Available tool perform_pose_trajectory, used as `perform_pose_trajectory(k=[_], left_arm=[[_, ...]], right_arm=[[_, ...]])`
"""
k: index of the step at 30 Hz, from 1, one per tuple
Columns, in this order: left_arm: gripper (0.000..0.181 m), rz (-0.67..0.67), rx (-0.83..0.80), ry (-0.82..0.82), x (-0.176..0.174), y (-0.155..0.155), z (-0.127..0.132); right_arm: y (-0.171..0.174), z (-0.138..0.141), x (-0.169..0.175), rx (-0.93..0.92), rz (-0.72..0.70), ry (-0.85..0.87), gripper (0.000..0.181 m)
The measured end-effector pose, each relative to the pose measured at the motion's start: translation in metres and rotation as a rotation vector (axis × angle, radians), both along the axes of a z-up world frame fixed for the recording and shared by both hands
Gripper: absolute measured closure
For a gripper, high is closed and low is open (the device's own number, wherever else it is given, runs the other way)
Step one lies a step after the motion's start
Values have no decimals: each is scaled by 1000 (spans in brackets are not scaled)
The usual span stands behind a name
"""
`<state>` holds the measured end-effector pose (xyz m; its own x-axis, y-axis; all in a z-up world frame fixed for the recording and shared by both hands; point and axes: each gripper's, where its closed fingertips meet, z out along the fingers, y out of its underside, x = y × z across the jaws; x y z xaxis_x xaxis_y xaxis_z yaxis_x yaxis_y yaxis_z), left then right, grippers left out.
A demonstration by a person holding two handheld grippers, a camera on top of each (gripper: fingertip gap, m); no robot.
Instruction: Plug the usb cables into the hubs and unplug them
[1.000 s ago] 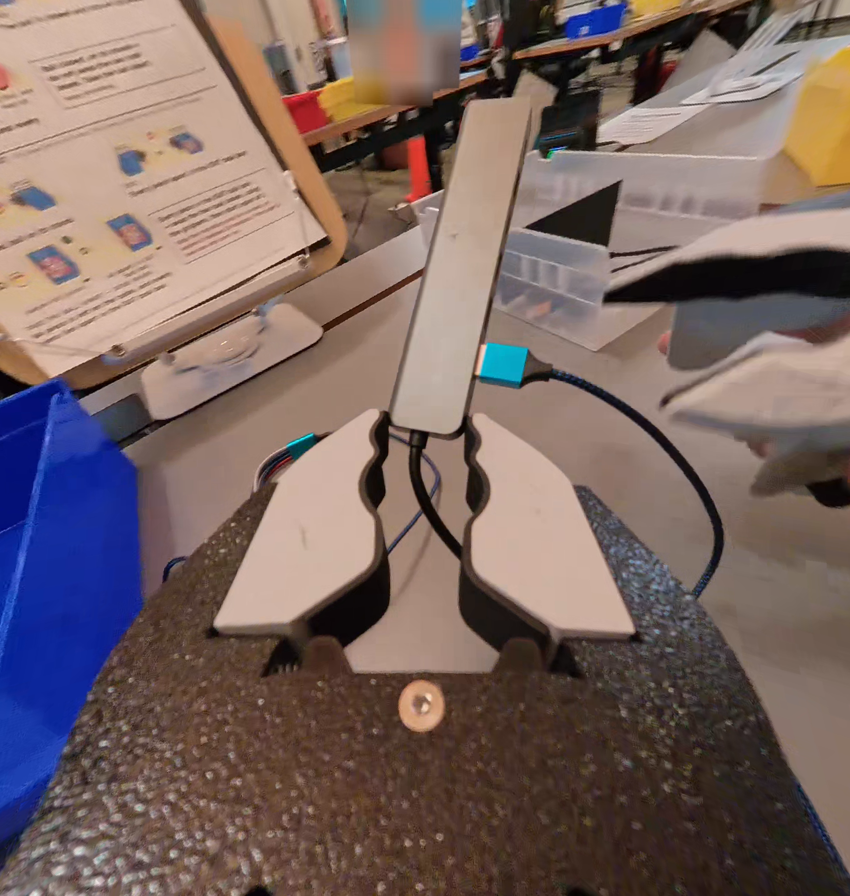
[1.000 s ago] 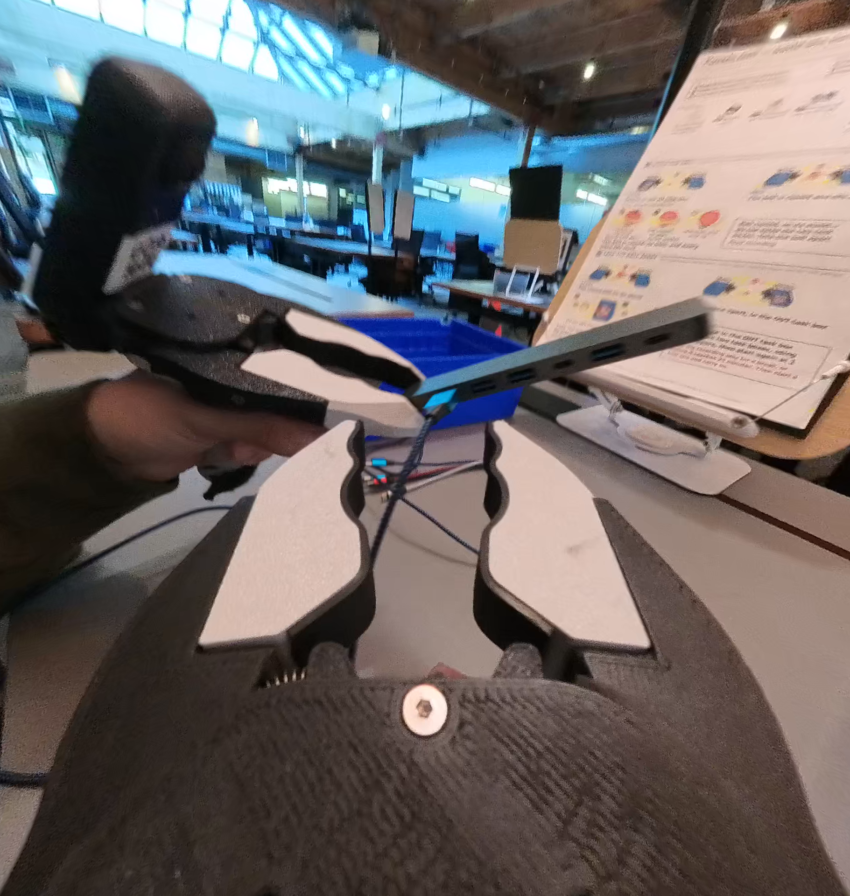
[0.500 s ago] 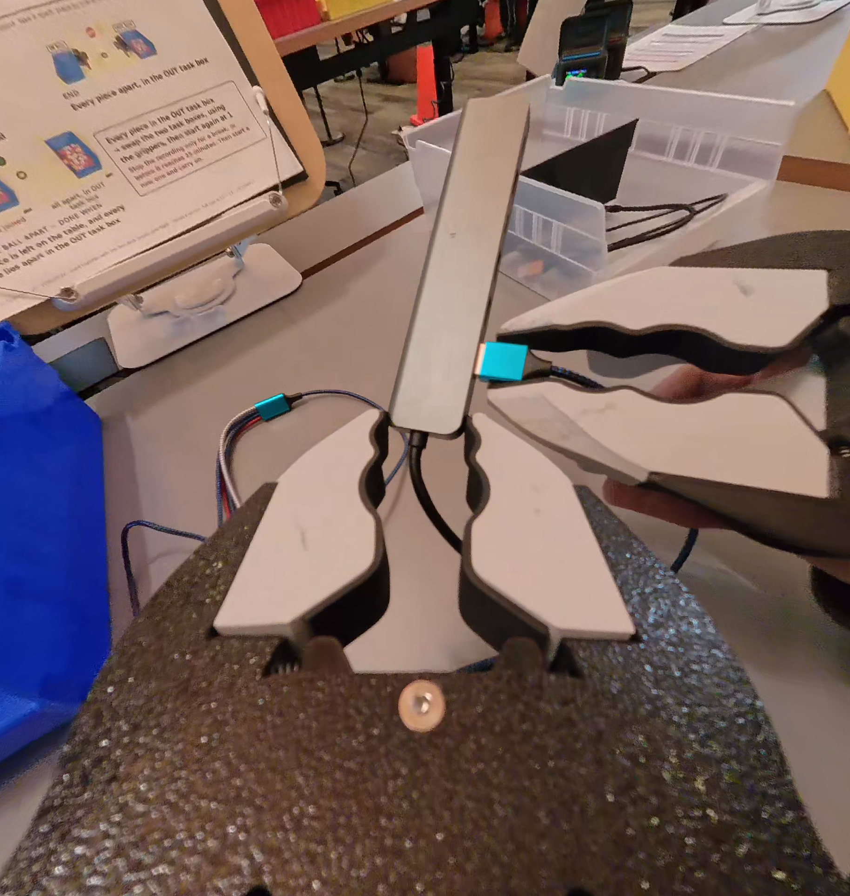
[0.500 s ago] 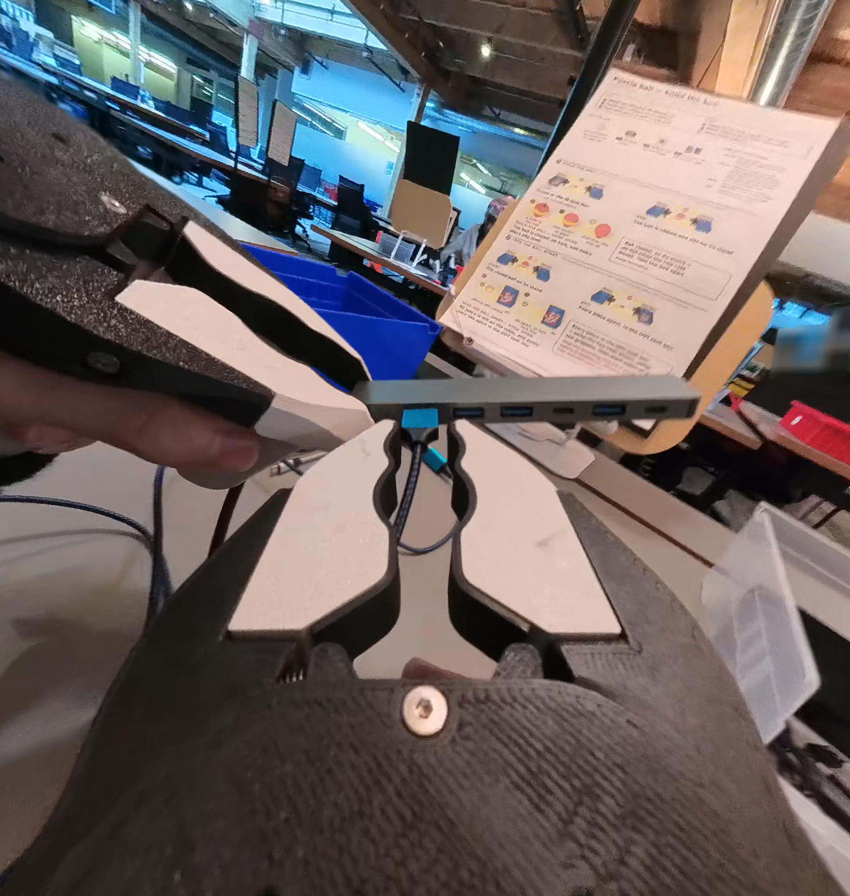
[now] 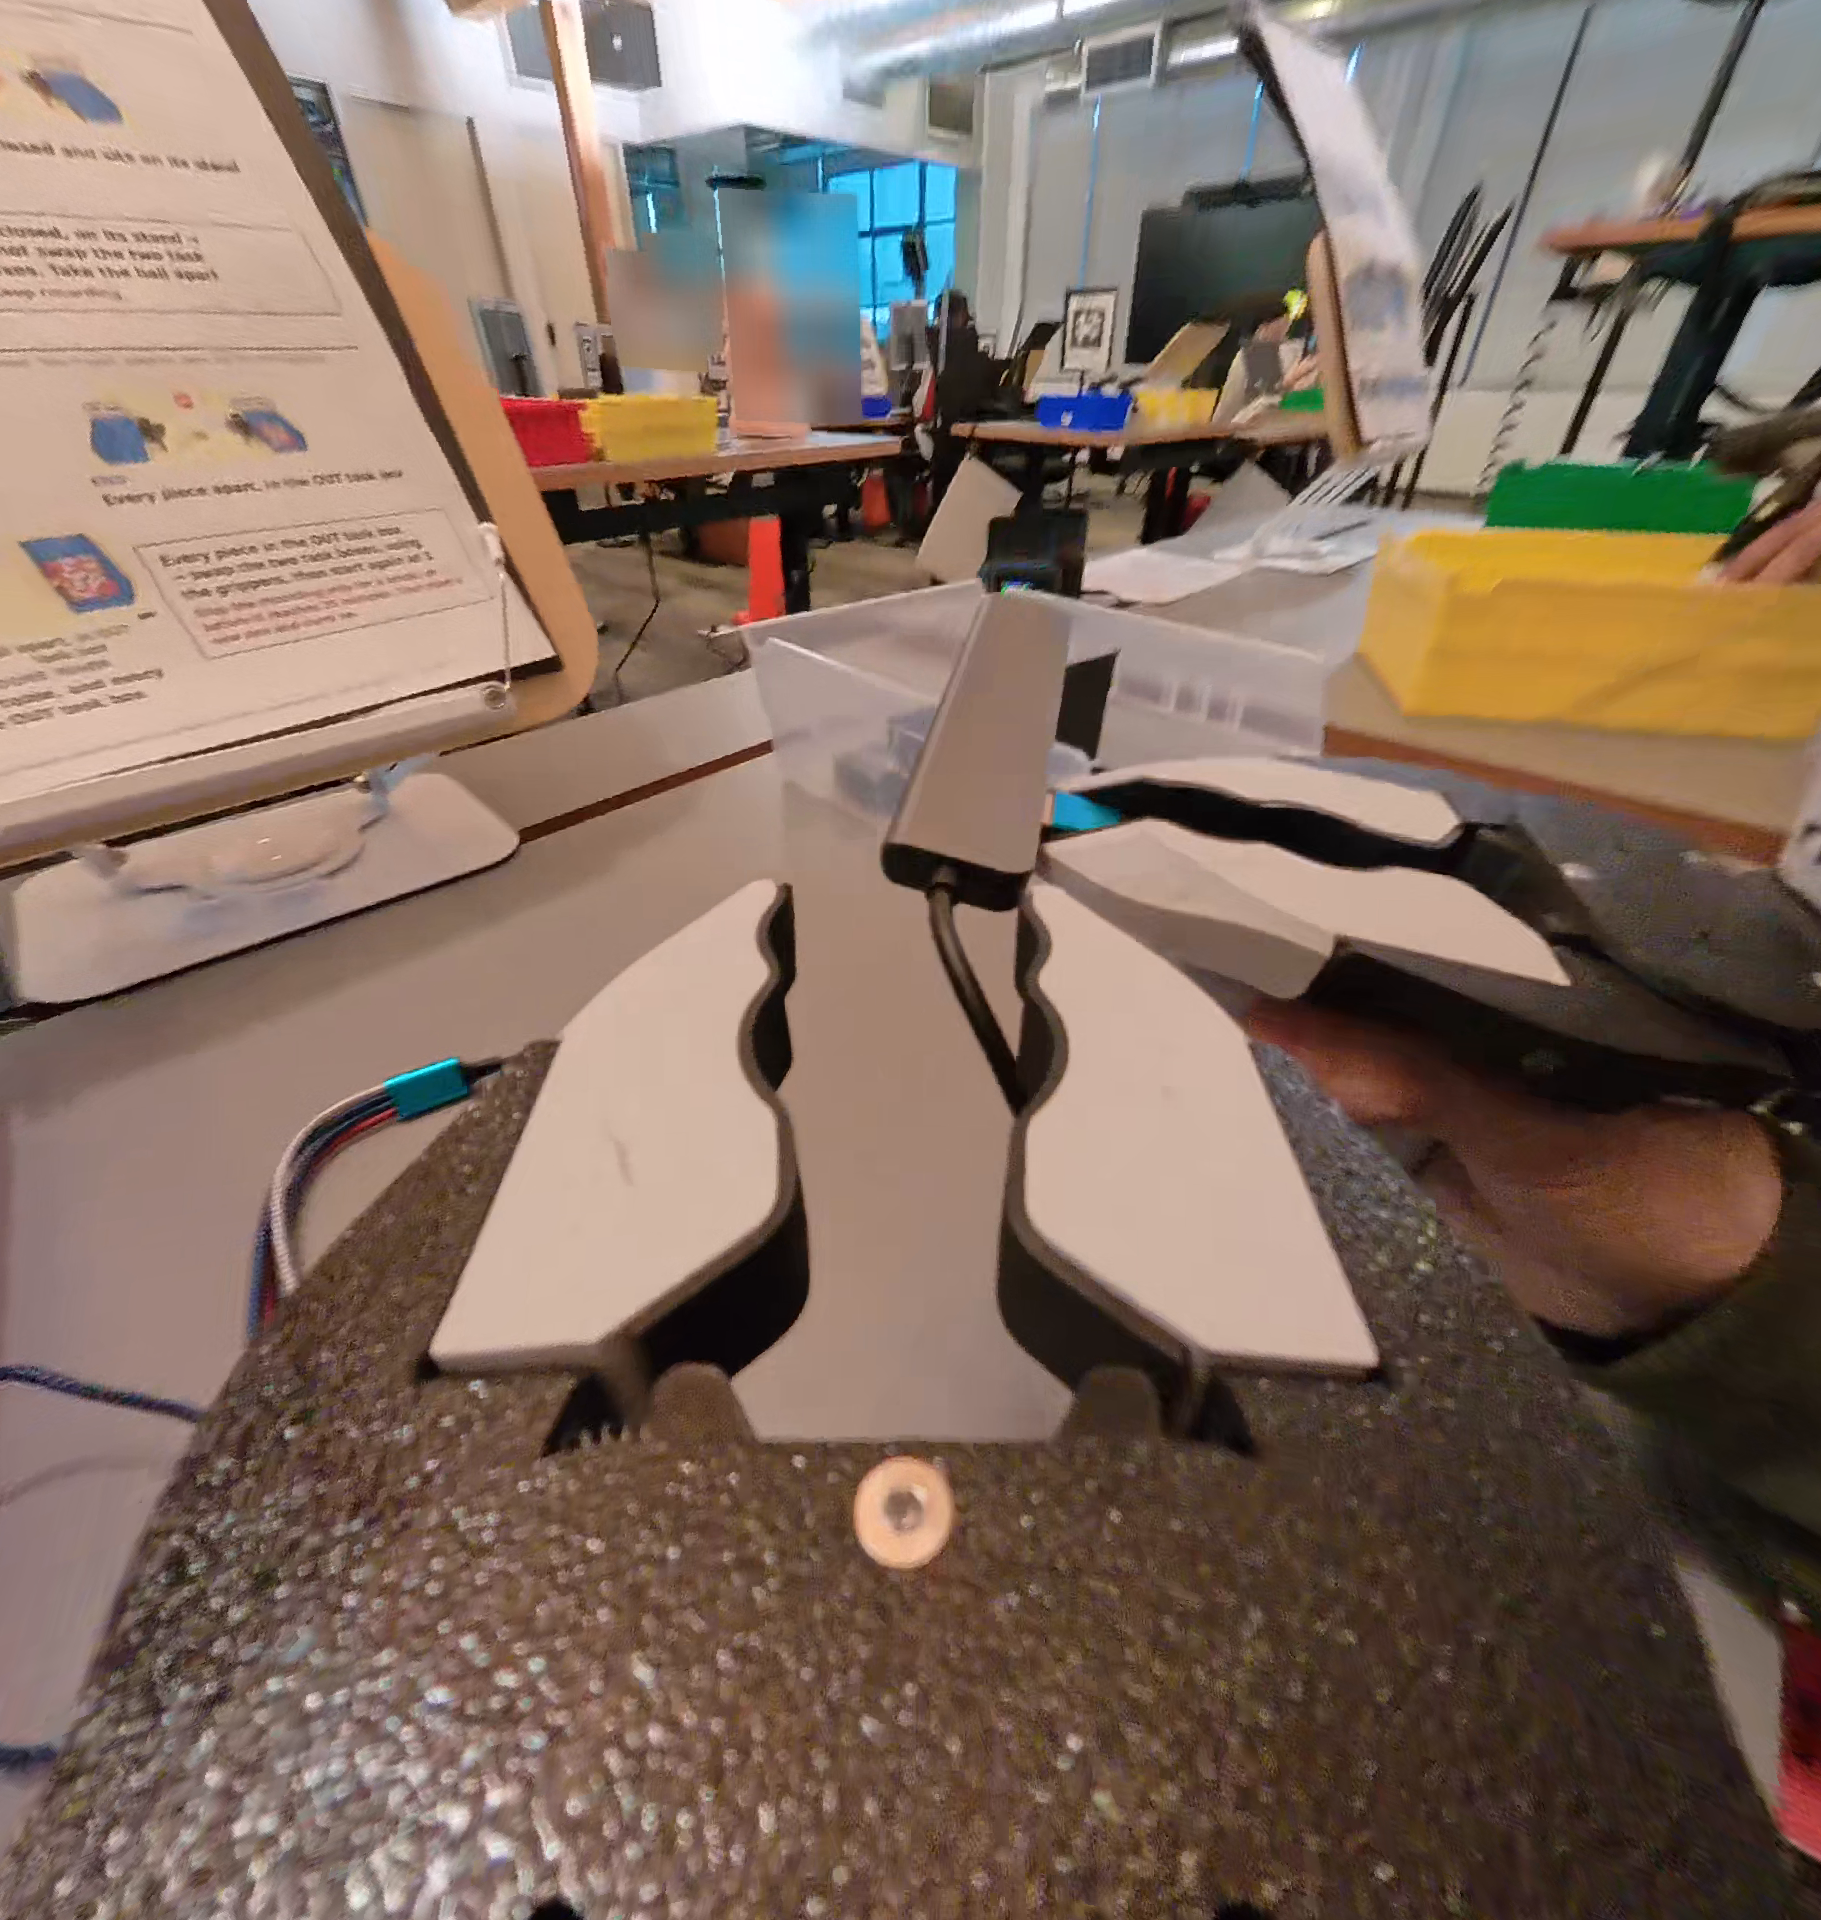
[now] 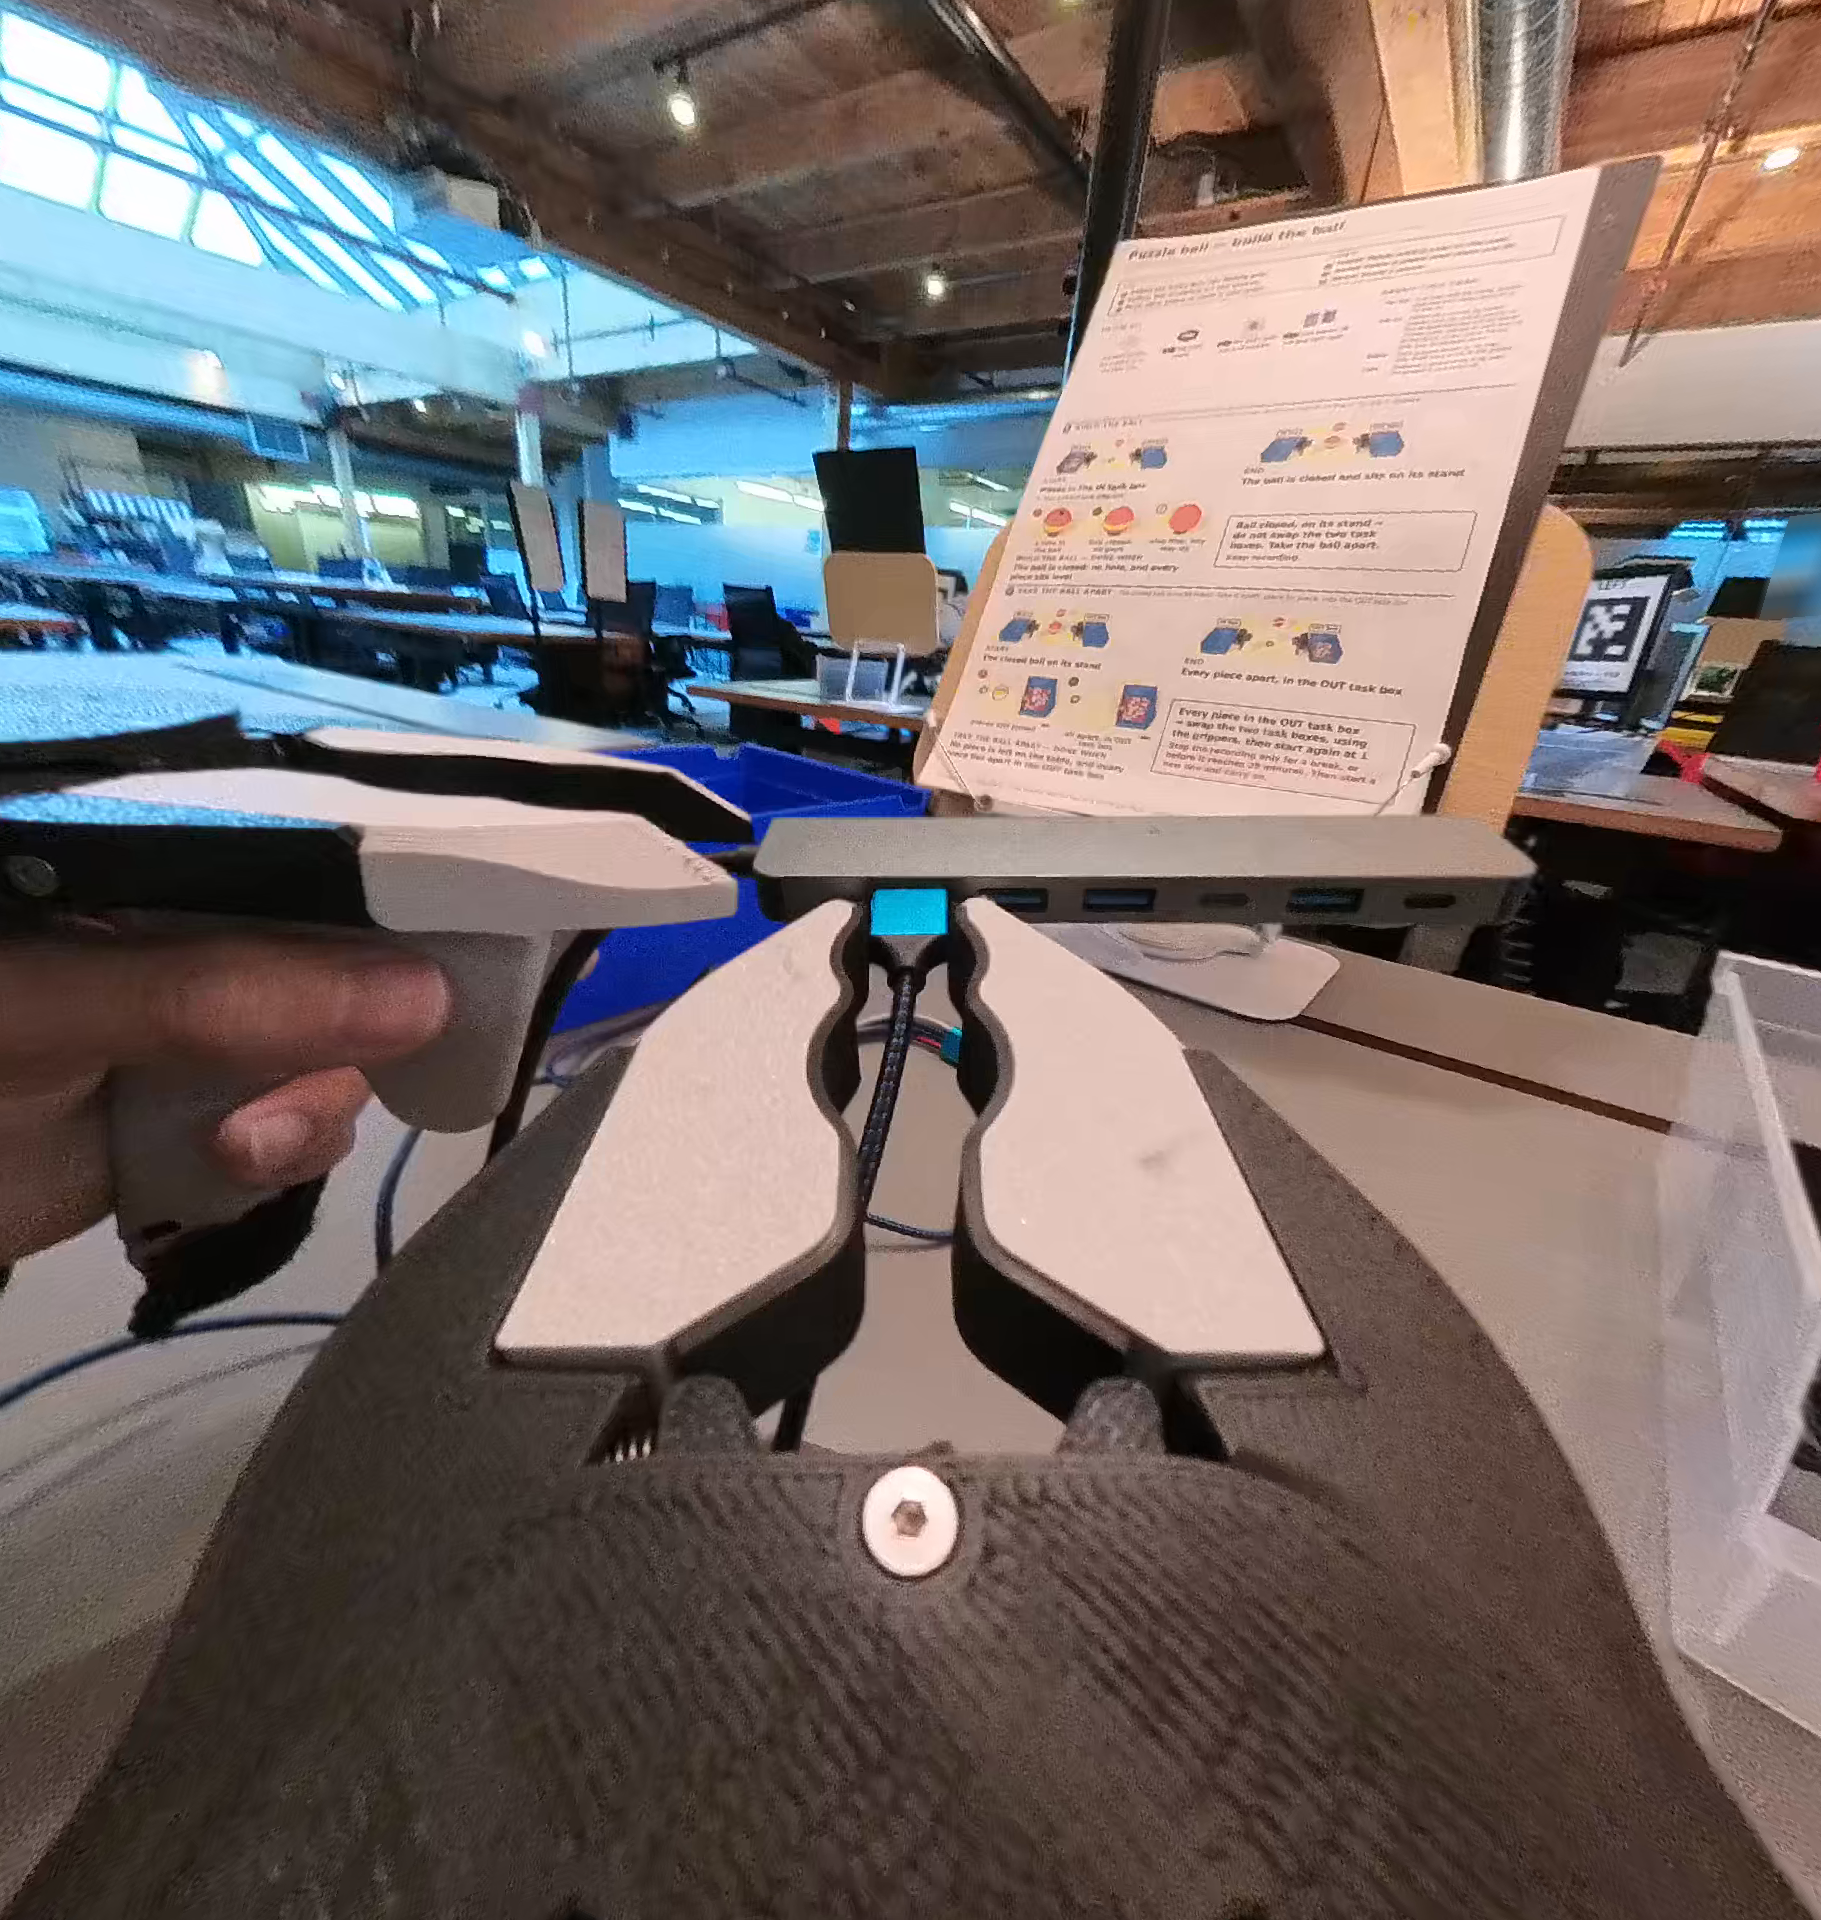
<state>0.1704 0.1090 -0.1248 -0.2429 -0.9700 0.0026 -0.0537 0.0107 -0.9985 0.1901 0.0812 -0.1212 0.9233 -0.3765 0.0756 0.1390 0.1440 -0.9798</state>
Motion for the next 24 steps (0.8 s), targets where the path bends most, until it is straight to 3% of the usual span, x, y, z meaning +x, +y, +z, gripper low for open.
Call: perform_pose_trajectory(k=[5, 12, 22, 24], left_arm=[[135, -54, 94, -13, 1, -14, -5], [146, 13, 201, -85, 2, -12, -5], [148, -7, 193, -129, 0, -12, -1], [149, 23, 202, -79, 2, -8, -6]], right_arm=[[2, -2, -5, -2, 42, 17, 168], [2, -2, -8, -35, 92, 32, 168], [2, -7, -8, -71, 108, 28, 168], [3, -8, -8, -85, 104, 16, 168]])
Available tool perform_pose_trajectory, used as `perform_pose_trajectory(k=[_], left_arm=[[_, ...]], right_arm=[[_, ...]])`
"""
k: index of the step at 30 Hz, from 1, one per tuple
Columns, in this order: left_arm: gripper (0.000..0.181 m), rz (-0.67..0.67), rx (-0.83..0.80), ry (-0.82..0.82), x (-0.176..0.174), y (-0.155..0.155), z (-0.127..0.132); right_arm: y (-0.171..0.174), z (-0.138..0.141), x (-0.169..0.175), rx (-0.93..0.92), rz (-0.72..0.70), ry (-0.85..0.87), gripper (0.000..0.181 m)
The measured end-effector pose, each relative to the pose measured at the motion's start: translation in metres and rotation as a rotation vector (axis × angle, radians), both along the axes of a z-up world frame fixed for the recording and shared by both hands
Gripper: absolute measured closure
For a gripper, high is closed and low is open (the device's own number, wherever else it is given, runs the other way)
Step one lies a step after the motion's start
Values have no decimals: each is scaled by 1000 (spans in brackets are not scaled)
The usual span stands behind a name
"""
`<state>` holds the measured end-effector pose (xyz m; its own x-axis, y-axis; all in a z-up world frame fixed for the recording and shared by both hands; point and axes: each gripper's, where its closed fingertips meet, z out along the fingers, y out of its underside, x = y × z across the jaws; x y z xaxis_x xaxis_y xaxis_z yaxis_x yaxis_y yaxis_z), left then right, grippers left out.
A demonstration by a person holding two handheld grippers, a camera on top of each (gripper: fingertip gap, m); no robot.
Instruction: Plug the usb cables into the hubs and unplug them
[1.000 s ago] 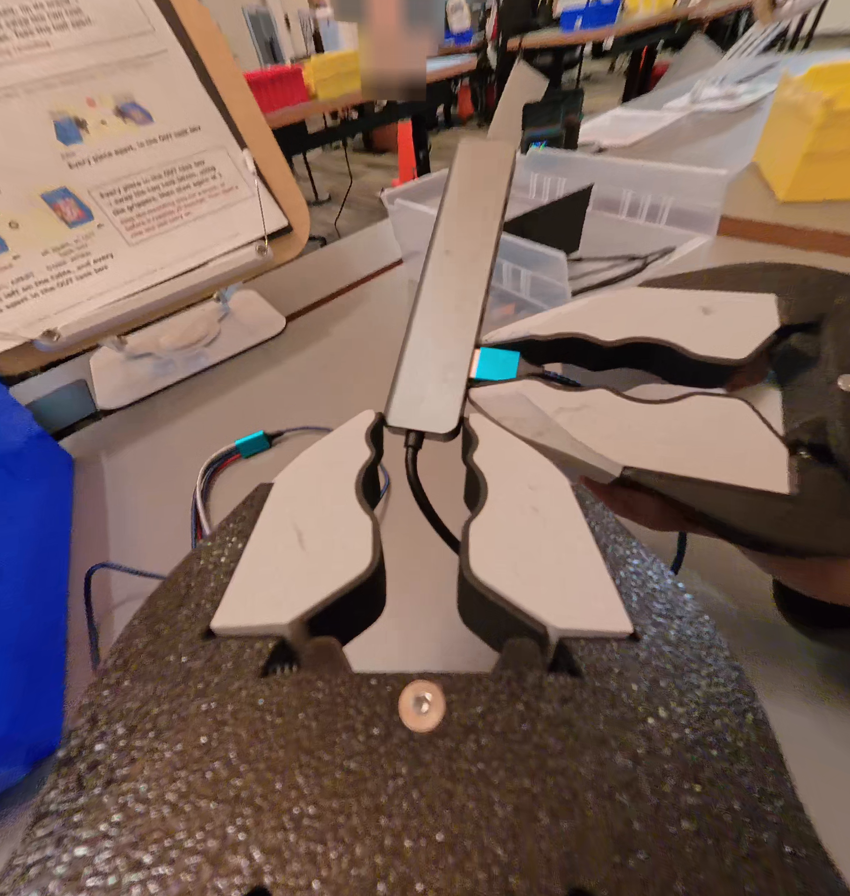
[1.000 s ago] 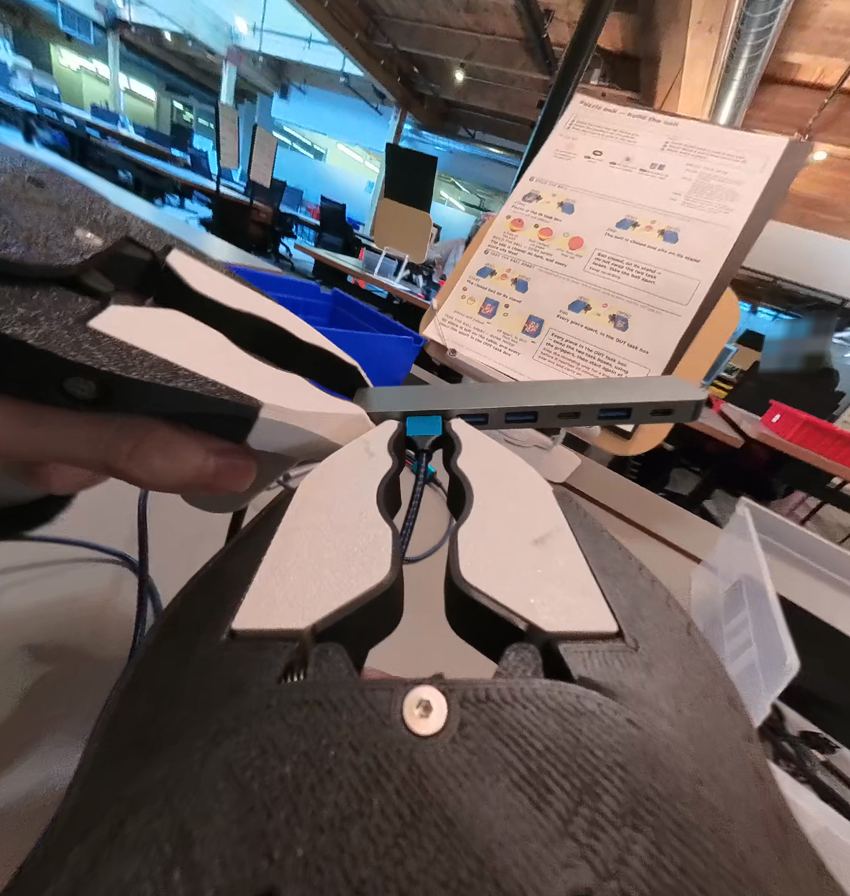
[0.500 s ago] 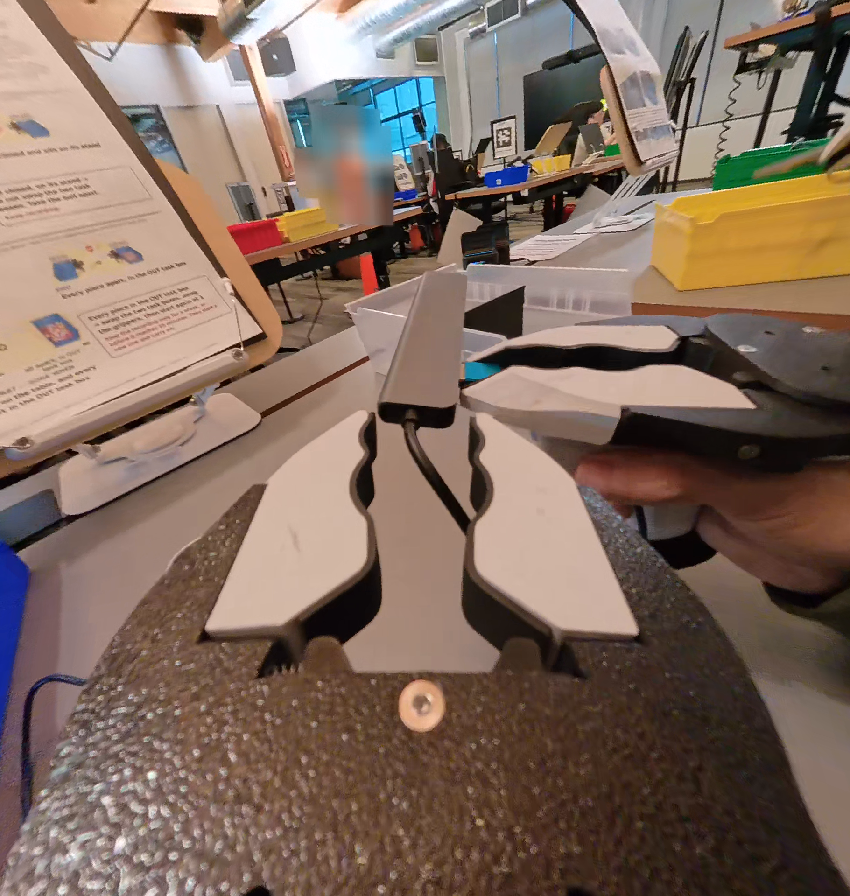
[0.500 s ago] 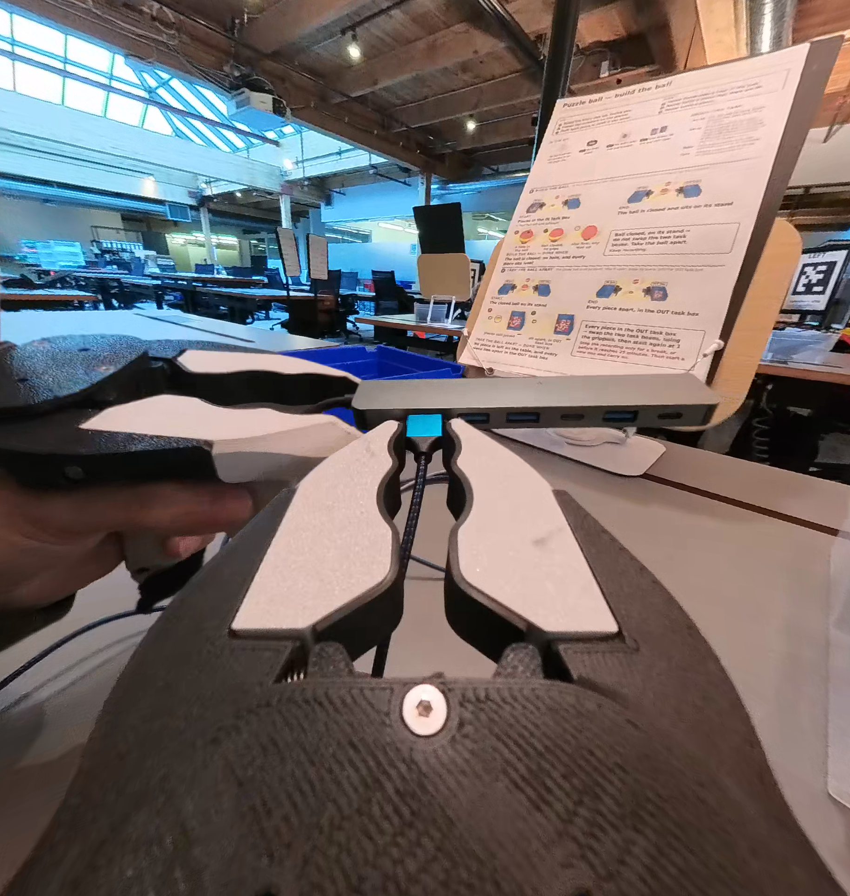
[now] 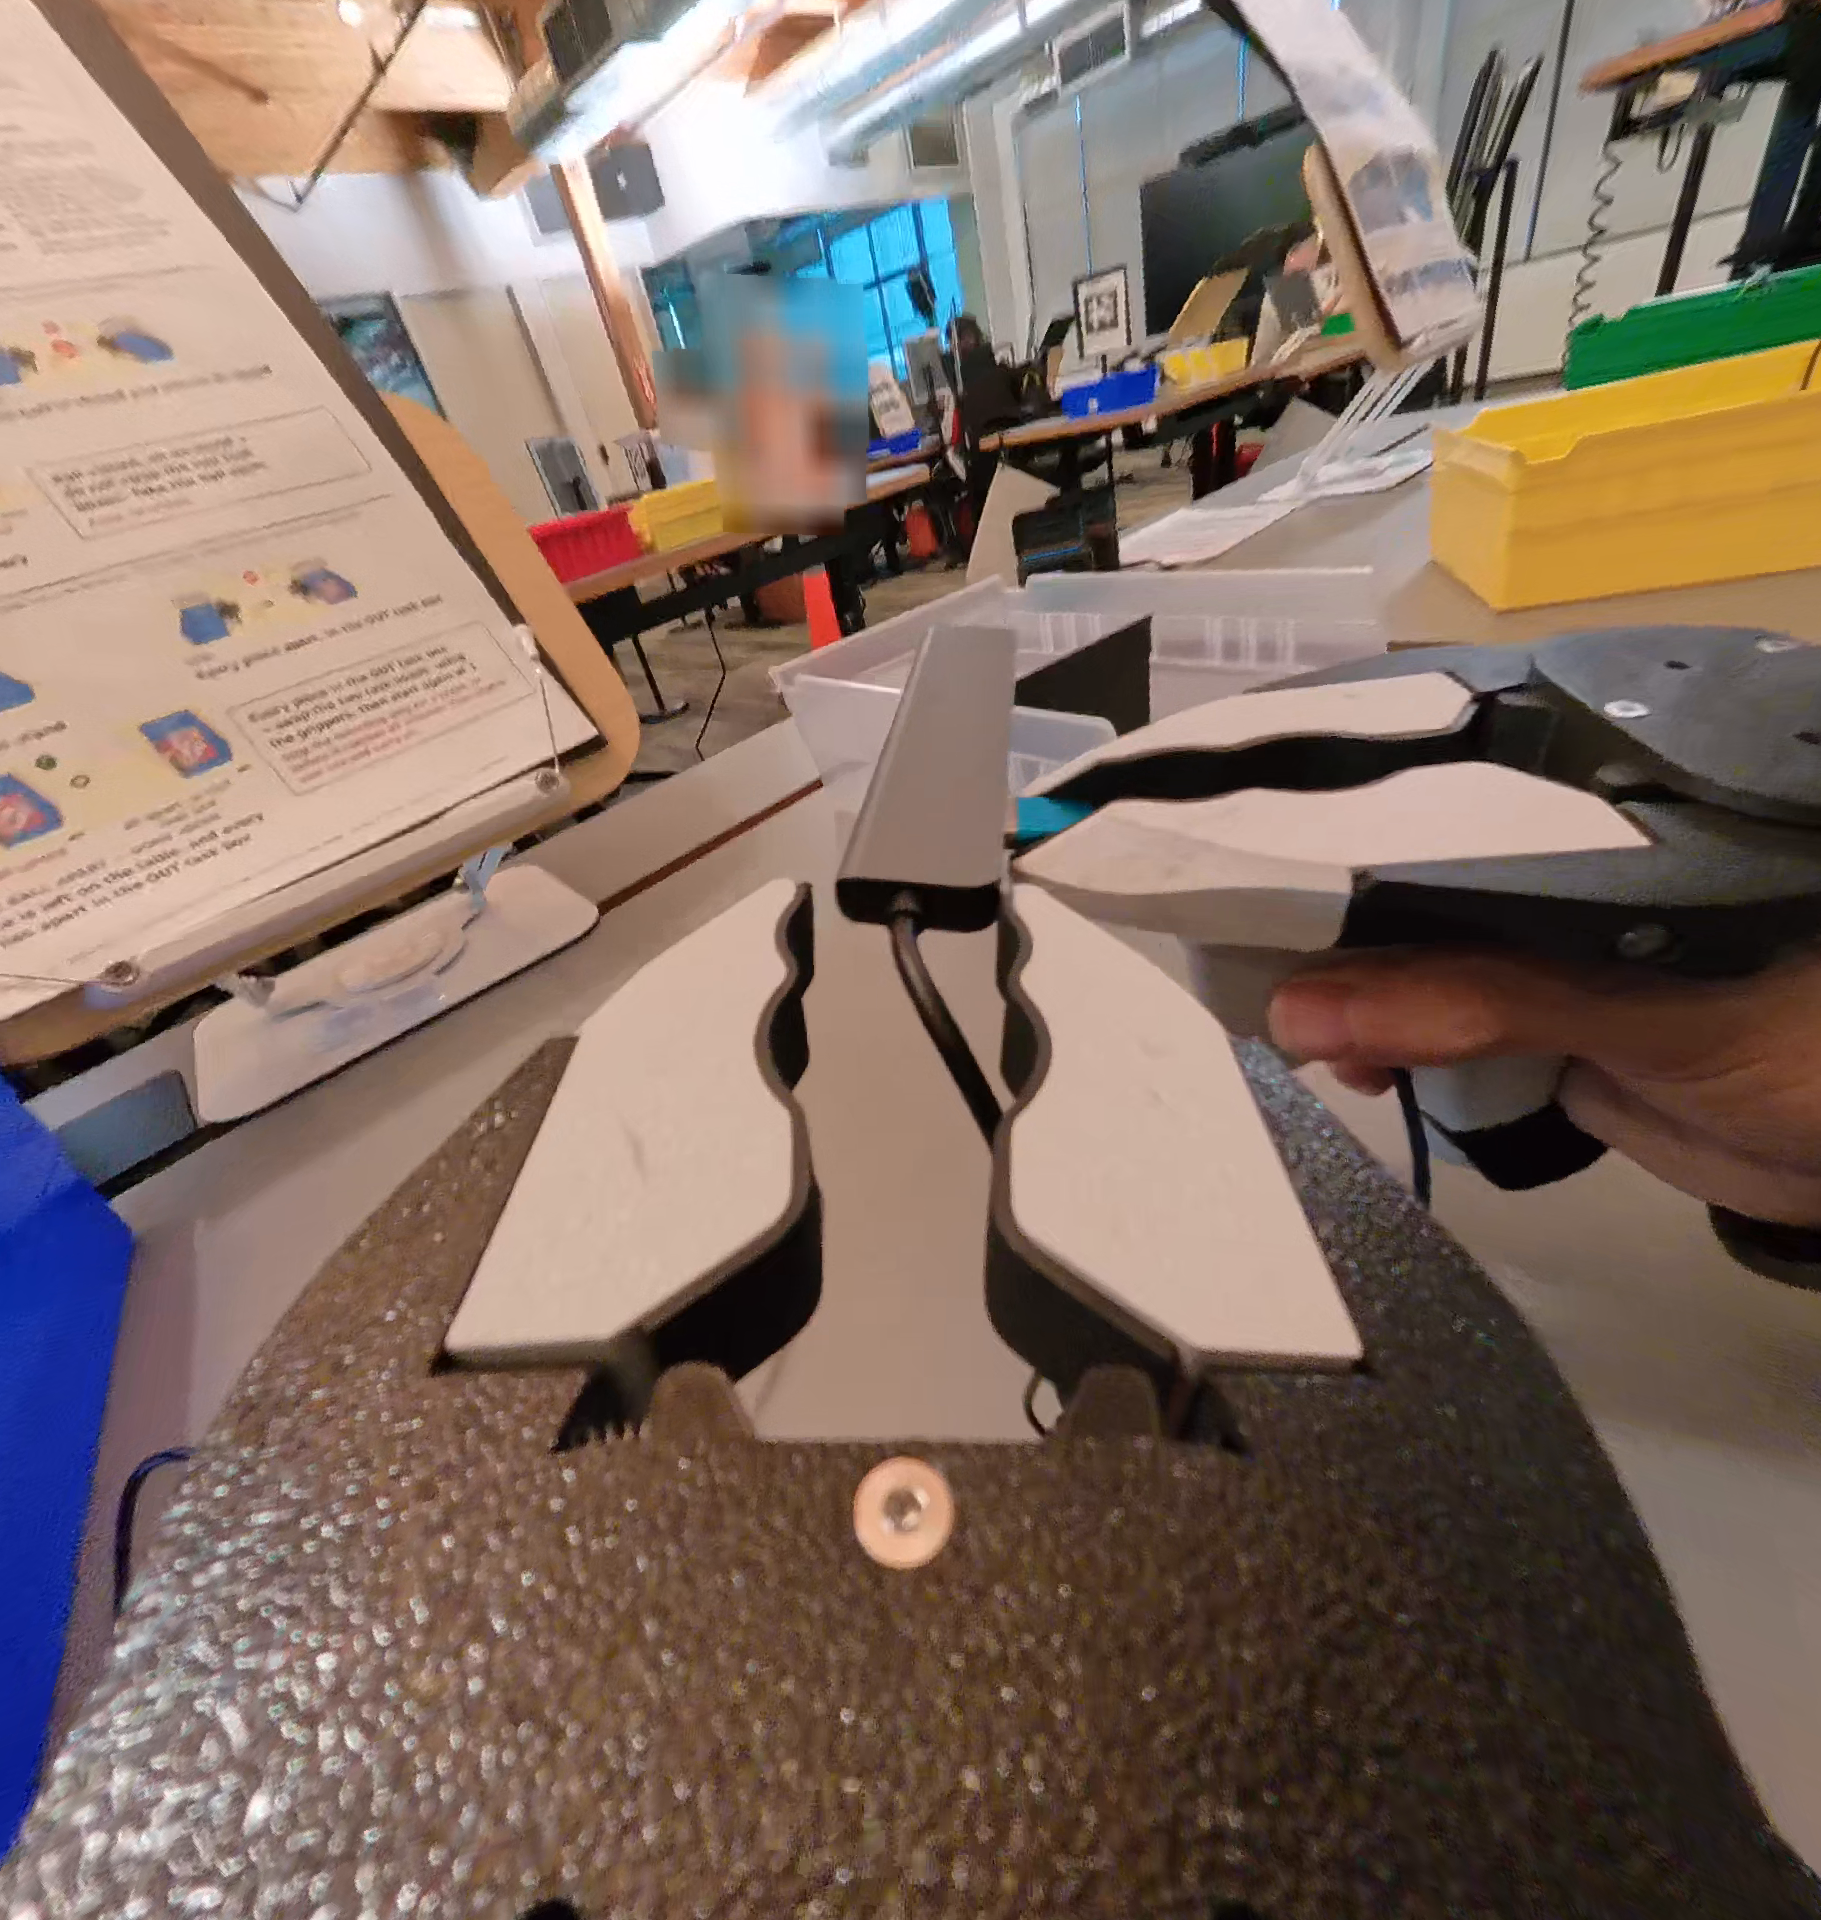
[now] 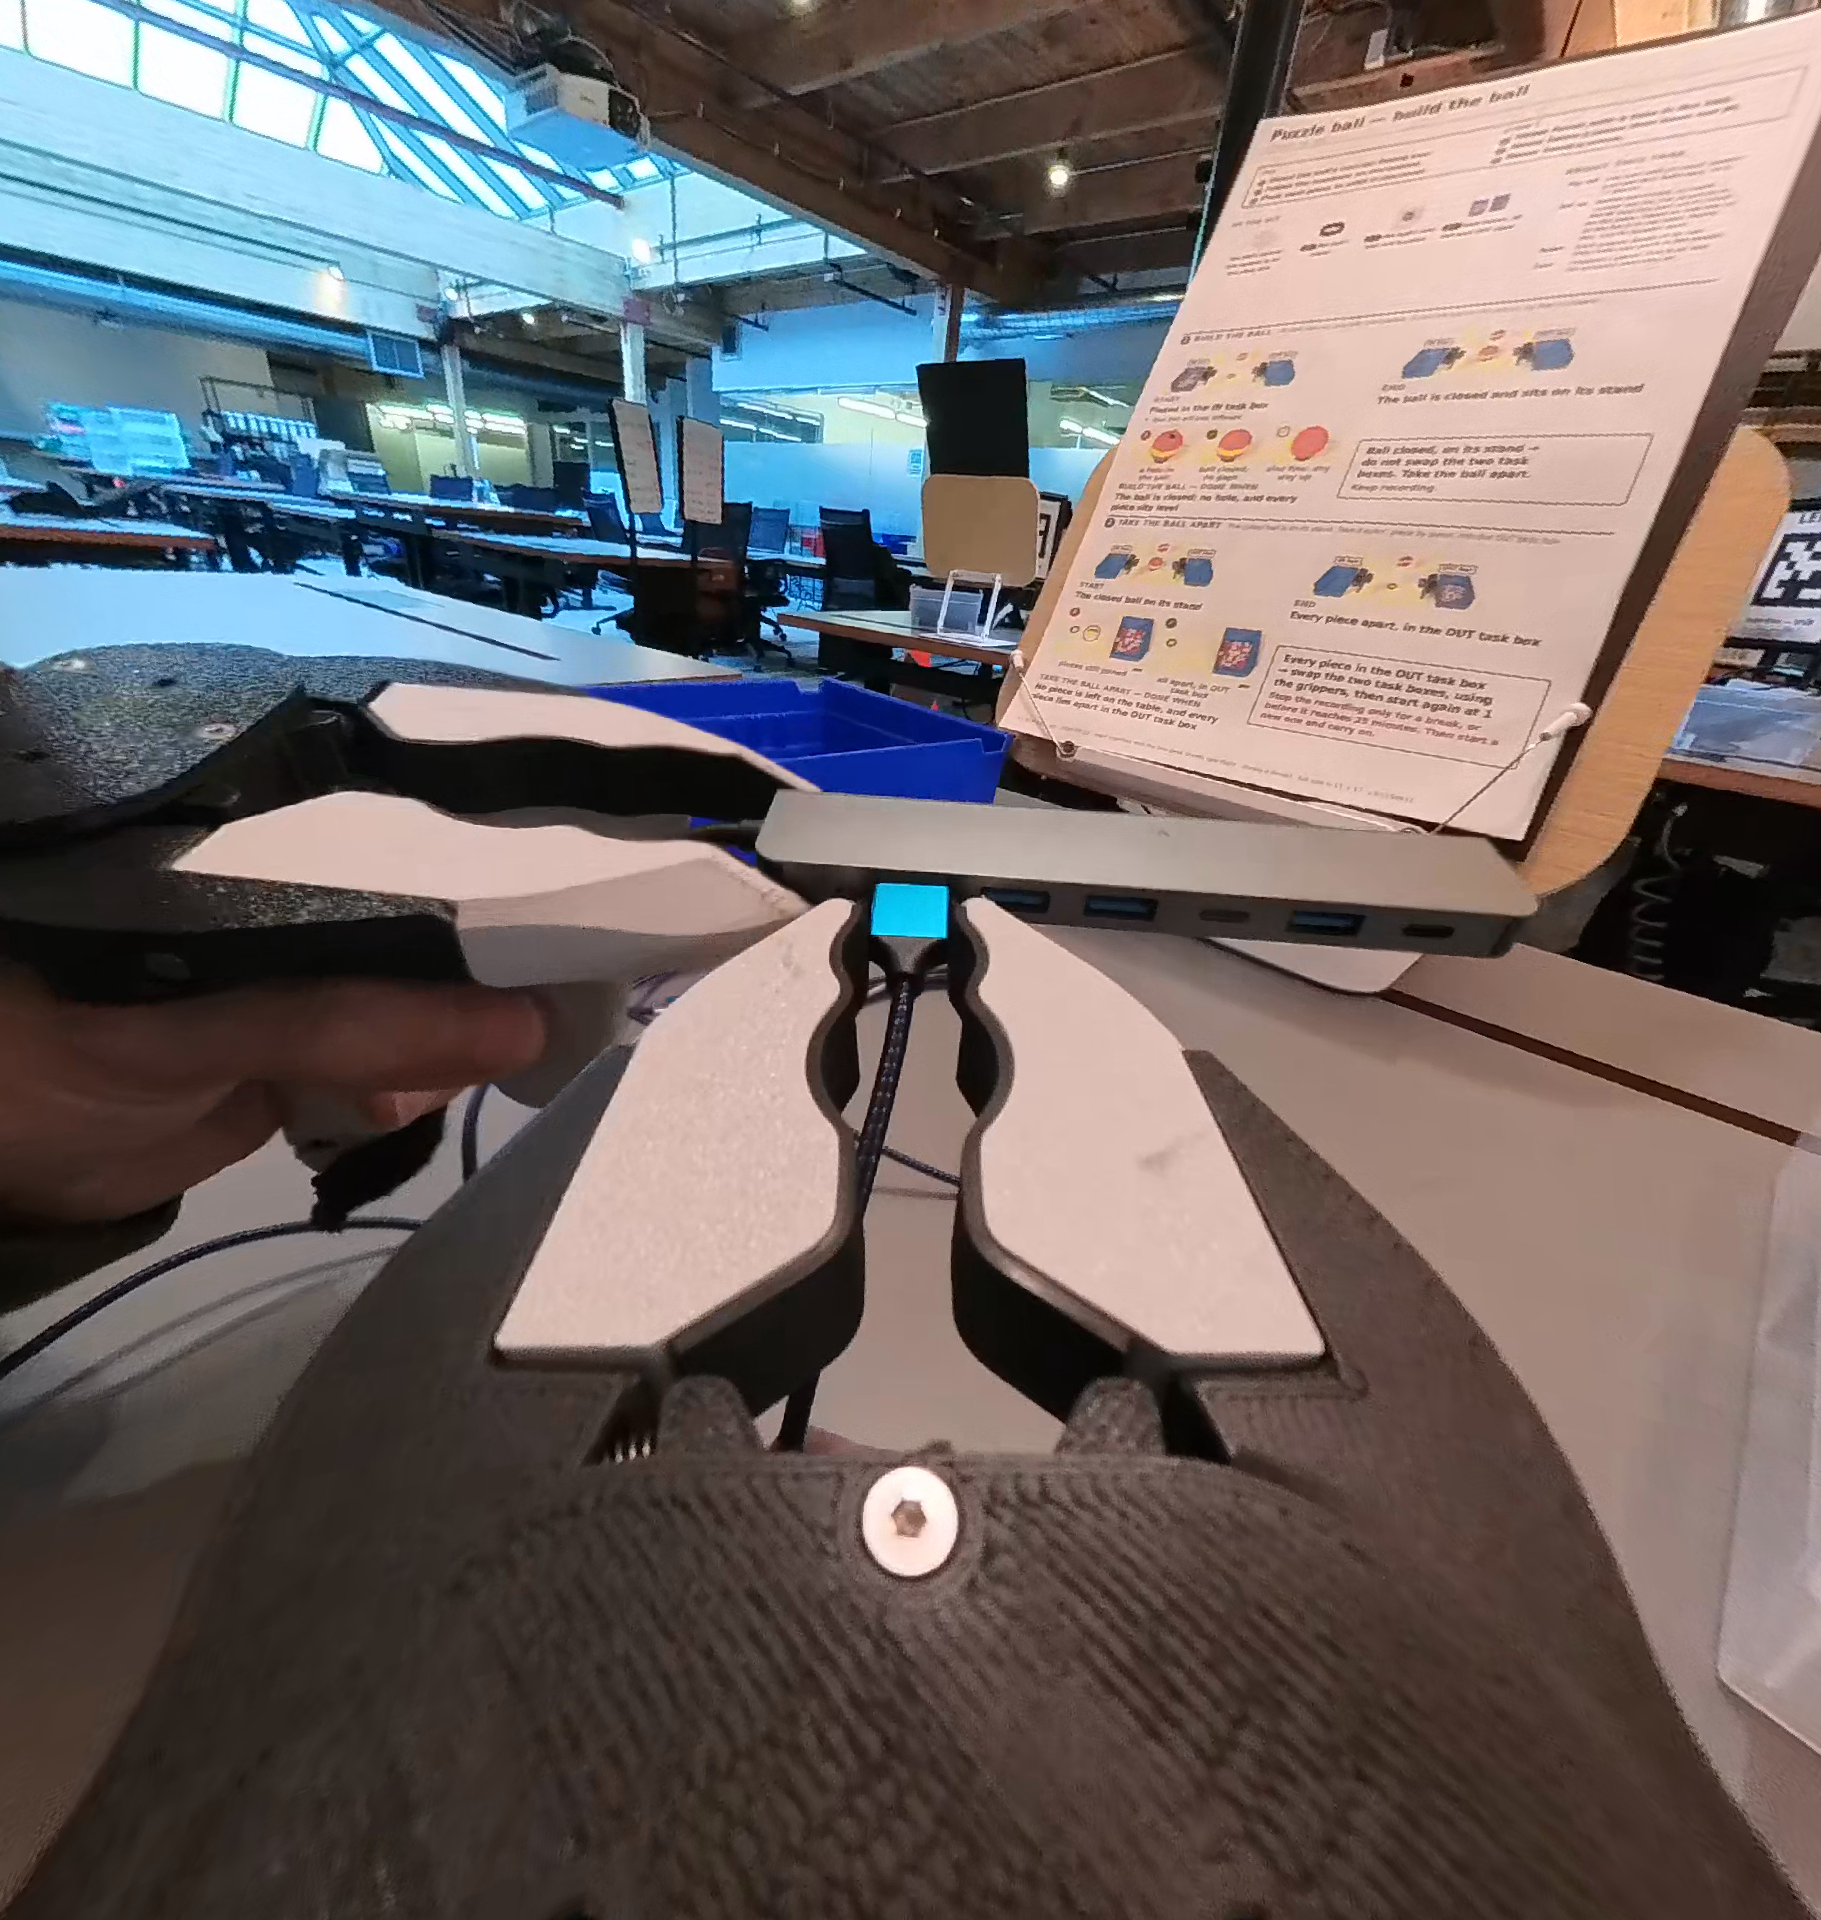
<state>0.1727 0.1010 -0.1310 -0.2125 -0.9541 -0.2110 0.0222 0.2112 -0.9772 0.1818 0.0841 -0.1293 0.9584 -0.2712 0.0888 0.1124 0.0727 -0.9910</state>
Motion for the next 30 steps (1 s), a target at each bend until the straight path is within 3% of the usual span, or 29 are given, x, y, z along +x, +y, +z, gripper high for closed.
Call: perform_pose_trajectory(k=[17, 24, 30], left_arm=[[153, 51, 48, -67, -2, 7, -2], [153, 191, 11, -66, -4, 18, 3], [153, 235, -84, -47, -8, 37, 8]], right_arm=[[7, -4, -6, -27, 25, 12, 168], [12, 1, -5, 36, -32, -21, 166], [29, 12, -9, 67, 23, -19, 167]])
